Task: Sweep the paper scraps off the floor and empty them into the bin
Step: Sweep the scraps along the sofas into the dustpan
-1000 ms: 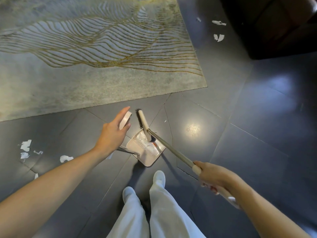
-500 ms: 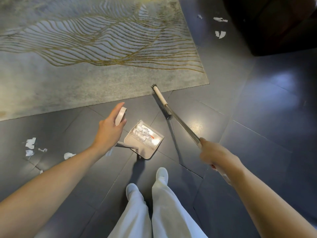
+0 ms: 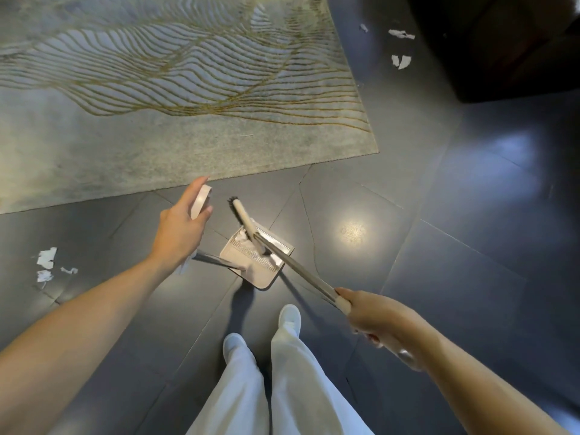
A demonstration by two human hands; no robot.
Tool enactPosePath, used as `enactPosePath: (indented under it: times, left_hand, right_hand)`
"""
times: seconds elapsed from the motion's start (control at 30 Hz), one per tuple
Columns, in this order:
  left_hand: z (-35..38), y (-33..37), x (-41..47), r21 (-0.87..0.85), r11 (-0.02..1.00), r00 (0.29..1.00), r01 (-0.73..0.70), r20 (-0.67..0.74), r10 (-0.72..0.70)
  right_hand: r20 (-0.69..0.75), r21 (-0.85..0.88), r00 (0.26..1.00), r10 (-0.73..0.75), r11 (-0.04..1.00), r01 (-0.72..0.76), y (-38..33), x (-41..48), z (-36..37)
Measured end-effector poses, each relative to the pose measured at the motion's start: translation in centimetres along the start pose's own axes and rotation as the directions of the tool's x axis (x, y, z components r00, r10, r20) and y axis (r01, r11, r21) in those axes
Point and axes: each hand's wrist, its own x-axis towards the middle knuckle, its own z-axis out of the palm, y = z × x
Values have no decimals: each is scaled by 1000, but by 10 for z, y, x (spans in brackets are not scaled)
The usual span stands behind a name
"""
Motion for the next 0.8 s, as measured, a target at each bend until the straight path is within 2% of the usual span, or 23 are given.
enactPosePath:
  times: [0.1, 0.23, 0.43, 0.53, 0.67, 0.8]
  left_hand:
    - [-13, -12, -14, -51, 998, 997, 33, -71, -36]
    - [-39, -40, -45, -76, 992, 977, 100, -182, -112]
    - [-81, -88, -107, -179, 961, 888, 210, -376, -264]
    - [-104, -112, -141, -263, 933, 820, 247, -457, -346]
    - [-138, -148, -185, -349, 892, 730, 289, -523, -441]
    - [-179, -184, -220, -366, 872, 692, 326, -536, -483]
  right_hand:
    - [28, -151, 998, -55, 987, 59, -14, -18, -17]
    - [-43, -356, 991, -127, 929, 104, -36, -33, -20]
    - [22, -564, 984, -175, 811, 157, -101, -41, -33]
    - [53, -602, 978, -202, 775, 193, -144, -38, -26]
    - [65, -558, 977, -203, 805, 204, -201, -25, 7]
    - [21, -593, 973, -232, 780, 199, -253, -7, 59]
